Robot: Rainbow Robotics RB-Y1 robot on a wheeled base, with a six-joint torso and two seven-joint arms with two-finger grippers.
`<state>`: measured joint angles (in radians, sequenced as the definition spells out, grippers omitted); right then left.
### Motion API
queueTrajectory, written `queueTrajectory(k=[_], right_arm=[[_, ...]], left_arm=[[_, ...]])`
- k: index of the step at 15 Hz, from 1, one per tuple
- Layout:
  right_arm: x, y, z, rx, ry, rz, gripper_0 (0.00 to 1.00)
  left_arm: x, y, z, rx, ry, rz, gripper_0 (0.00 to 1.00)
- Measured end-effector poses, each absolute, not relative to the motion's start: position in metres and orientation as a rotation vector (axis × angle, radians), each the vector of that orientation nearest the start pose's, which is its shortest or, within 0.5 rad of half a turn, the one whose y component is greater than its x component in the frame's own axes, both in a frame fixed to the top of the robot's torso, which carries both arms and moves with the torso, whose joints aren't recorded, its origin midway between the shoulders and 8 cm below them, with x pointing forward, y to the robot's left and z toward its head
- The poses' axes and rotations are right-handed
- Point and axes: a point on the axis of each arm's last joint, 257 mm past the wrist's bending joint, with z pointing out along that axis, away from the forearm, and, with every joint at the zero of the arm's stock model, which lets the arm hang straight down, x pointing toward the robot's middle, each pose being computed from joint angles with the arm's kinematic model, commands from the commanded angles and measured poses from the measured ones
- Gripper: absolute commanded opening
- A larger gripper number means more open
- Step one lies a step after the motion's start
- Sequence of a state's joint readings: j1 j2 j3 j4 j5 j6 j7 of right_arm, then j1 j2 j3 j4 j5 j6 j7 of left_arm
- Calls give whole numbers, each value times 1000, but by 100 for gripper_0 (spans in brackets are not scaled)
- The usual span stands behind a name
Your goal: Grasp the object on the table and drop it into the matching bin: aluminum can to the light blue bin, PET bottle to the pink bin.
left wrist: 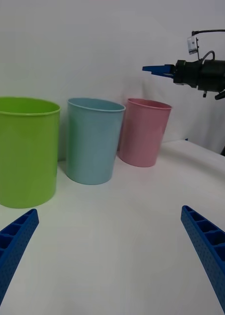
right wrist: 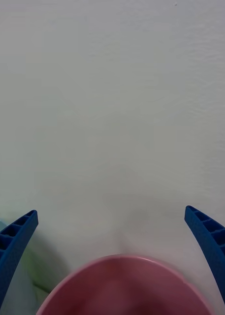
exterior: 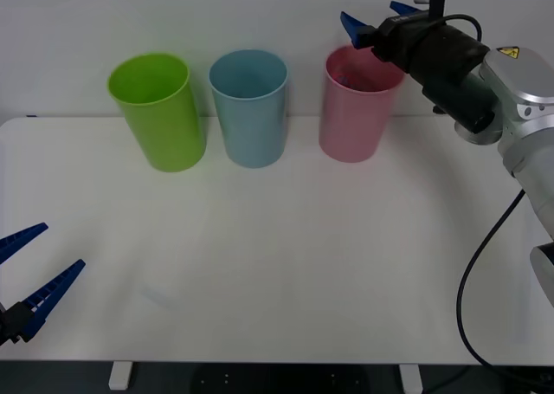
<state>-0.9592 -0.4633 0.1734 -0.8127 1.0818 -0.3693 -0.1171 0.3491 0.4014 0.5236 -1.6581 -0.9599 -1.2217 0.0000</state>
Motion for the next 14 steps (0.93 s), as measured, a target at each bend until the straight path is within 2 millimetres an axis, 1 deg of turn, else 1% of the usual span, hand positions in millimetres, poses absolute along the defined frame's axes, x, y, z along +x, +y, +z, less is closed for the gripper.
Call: queueTrajectory(k=[4,8,10,14], right_arm=[[721,-156,11,-383,1409,412,100],[712,-160,10,-408,1399,438,100],[703,-163,8,-421,1386,444,100],[673,-170,0,-460,1356,461,100]], left_arm=[[342,330,-169,465,1441,-567,100],[342,330,-169,465,1441,-567,100],[342,330,-169,465,1441,-567,100],[342,330,-169,465,1441,-567,100]])
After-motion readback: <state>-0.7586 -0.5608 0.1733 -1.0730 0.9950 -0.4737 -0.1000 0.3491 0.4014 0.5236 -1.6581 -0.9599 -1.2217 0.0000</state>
